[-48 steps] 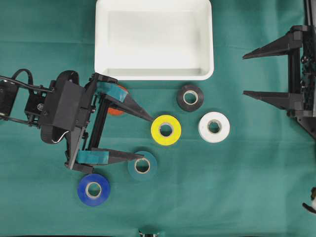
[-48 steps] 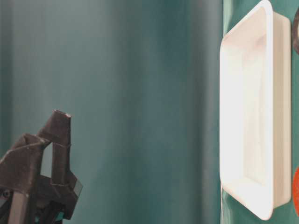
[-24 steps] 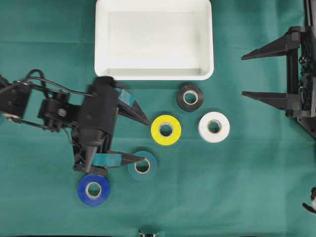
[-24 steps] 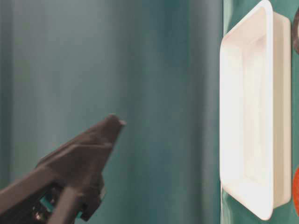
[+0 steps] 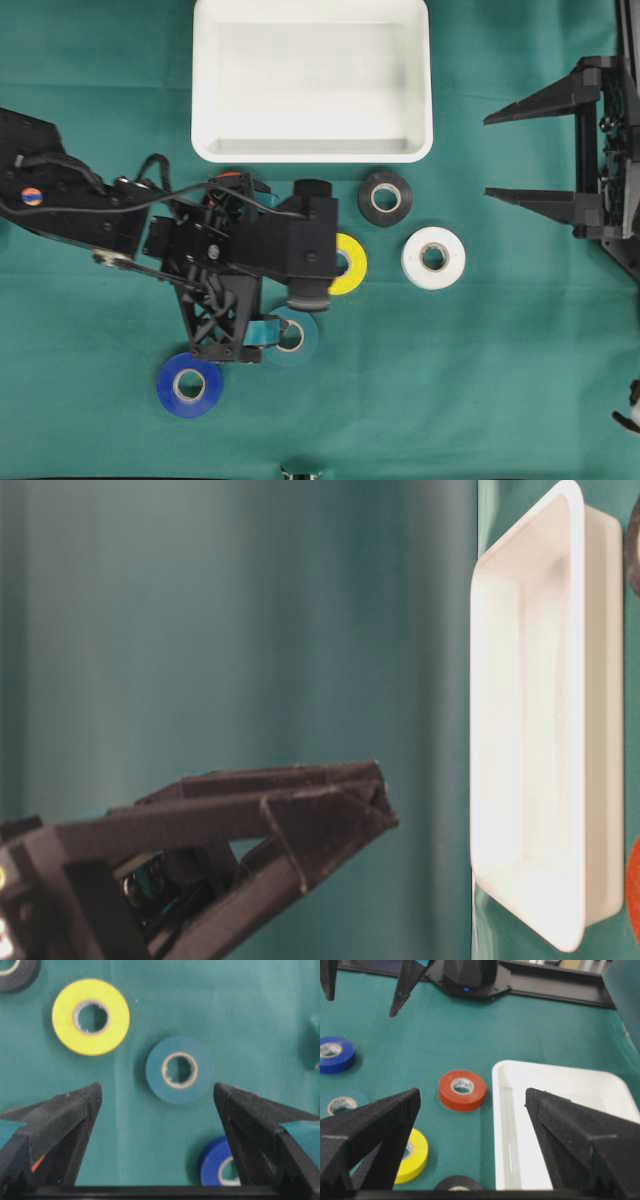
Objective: Pick up the tape from a random location and place it into the white case.
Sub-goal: 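Move the open left gripper over the teal tape roll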
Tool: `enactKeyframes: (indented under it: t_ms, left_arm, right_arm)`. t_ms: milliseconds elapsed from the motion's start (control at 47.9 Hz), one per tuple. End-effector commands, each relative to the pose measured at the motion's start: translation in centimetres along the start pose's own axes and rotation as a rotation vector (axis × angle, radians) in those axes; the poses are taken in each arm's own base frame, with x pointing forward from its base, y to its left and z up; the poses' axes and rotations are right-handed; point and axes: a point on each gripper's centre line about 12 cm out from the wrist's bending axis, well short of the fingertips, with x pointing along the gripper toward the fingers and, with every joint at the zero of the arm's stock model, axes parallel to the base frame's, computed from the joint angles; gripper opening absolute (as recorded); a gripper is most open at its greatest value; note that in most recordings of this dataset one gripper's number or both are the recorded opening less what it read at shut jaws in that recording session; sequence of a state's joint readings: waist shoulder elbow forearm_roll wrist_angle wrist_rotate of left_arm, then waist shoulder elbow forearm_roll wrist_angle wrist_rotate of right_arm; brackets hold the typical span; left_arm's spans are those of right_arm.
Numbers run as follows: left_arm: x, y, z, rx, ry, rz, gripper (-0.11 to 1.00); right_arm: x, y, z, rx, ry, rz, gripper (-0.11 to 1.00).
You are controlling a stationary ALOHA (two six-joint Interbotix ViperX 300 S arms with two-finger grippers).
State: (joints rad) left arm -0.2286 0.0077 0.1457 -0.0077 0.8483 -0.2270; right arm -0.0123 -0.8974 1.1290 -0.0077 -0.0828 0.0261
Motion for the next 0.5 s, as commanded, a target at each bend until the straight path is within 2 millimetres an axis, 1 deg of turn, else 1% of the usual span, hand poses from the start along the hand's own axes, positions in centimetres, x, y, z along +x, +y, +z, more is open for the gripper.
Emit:
enactKeyframes:
  t_ms: [0, 104, 481]
  left_arm:
    - [-1.31, -0.36, 1.27, -0.011, -0.024, -0.006, 0.99]
    - [-1.15, -0.38, 1.35, -0.028, 0.003, 0.001, 0.99]
    - [-0.53, -0.79, 1.13, -0.021, 0.017, 0.0, 0.99]
  right_arm:
    - [0.31, 0.09, 0.99, -0.004, -0.018, 0.004, 0.92]
    - [0.46, 0.08, 0.86, -0.004, -0.012, 0.003, 0.92]
    - [0.54, 0.08, 0.76, -0.005, -0.006, 0.003, 0.92]
